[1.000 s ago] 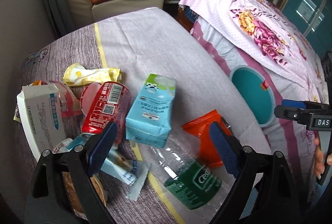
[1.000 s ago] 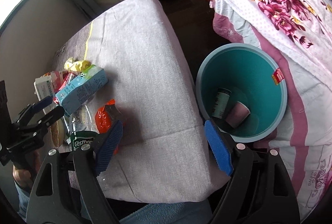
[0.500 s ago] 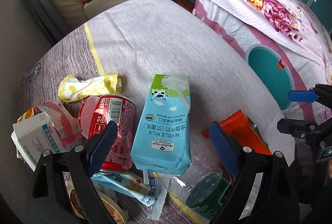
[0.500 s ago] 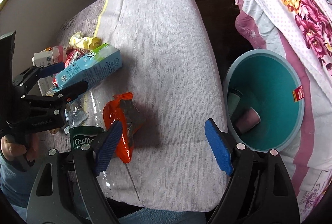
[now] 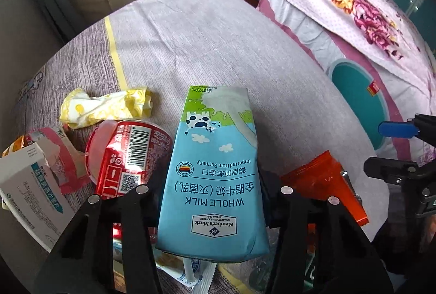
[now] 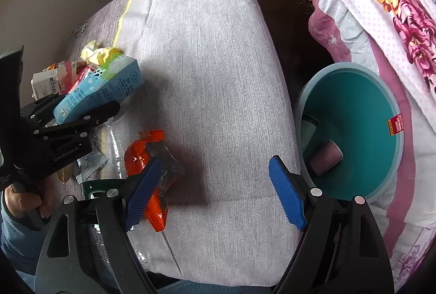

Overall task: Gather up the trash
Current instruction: 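Grasp the blue milk carton with the left tool while the right tool grasps the Cestbon bottle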

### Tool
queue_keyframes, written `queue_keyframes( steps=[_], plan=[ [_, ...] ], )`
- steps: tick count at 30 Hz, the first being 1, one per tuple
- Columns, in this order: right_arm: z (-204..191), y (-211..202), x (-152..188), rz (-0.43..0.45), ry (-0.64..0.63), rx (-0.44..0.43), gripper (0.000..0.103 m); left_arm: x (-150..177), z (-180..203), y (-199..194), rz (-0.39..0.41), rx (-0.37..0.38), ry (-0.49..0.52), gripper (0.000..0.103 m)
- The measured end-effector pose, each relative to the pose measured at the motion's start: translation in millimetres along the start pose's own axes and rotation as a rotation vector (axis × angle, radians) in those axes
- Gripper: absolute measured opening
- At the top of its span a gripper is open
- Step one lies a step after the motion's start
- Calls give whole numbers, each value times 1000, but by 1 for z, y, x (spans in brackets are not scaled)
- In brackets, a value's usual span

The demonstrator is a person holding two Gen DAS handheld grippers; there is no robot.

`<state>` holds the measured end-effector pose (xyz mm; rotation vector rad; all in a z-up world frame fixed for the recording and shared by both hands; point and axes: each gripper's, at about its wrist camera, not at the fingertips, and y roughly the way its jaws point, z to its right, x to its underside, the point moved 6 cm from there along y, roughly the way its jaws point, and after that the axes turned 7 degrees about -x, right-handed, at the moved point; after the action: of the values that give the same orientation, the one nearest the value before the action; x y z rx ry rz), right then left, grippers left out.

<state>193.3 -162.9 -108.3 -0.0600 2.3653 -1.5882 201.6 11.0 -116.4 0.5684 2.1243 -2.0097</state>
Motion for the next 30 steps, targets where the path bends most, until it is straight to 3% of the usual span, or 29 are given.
queue_keyframes(
  steps=[7, 9, 12, 15, 18, 23, 30],
  plan=[
    [-38, -8, 1, 9, -88, -34, 77, 27, -37, -56, 102, 26, -110, 50],
    [-56, -6, 2, -6, -122, -58, 61, 40, -48, -67, 116, 29, -136, 50],
    [-80, 2, 7, -53, -166, -104, 49, 62, -65, -79, 129, 38, -186, 51],
    [-103, 16, 14, -117, -206, -127, 49, 81, -84, -86, 134, 47, -242, 51],
    [-117, 32, 19, -159, -234, -95, 50, 96, -97, -87, 136, 57, -282, 51],
    [-132, 56, 27, -221, -249, -76, 72, 110, -109, -88, 141, 72, -327, 51],
    [-146, 80, 38, -284, -252, -78, 73, 124, -121, -87, 140, 85, -375, 51]
  ],
)
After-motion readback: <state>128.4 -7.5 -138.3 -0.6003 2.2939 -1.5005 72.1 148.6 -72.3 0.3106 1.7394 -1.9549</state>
